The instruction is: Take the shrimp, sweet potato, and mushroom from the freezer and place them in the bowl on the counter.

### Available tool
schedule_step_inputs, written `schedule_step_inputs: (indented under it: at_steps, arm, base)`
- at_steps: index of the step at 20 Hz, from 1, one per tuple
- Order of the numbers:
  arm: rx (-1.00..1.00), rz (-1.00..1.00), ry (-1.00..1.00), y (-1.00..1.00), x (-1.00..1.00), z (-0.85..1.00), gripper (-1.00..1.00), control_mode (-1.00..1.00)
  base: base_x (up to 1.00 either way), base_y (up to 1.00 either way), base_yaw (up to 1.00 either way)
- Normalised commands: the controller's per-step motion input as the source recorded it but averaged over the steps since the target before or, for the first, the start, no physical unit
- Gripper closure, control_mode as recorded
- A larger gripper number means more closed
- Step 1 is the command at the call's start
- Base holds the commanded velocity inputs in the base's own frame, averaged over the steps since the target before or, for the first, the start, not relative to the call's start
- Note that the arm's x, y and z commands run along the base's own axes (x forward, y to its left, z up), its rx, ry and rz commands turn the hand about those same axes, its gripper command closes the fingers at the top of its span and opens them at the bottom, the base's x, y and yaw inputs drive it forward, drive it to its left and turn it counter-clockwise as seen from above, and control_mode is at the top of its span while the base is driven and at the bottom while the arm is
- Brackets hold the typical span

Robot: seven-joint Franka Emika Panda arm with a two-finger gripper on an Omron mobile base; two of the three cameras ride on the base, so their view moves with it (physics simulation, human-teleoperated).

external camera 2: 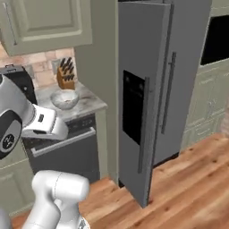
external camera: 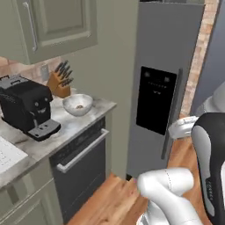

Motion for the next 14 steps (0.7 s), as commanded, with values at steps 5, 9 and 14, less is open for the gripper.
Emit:
schedule_step_inputs:
  at_steps: [5, 9, 14]
  arm:
    - [0.00, 0.00, 0.00, 0.00, 0.00, 0.00, -1.00, 1.00]
    - [0.00, 0.00, 0.00, 0.00, 0.00, 0.00, -1.00, 1.00]
    - [0.00, 0.00, 0.00, 0.00, 0.00, 0.00, -1.00, 1.00]
  base:
    - [0.00, -0.67, -0.77]
    - [0.05, -0.86, -0.65]
    - [0.28, -0.89, -0.45]
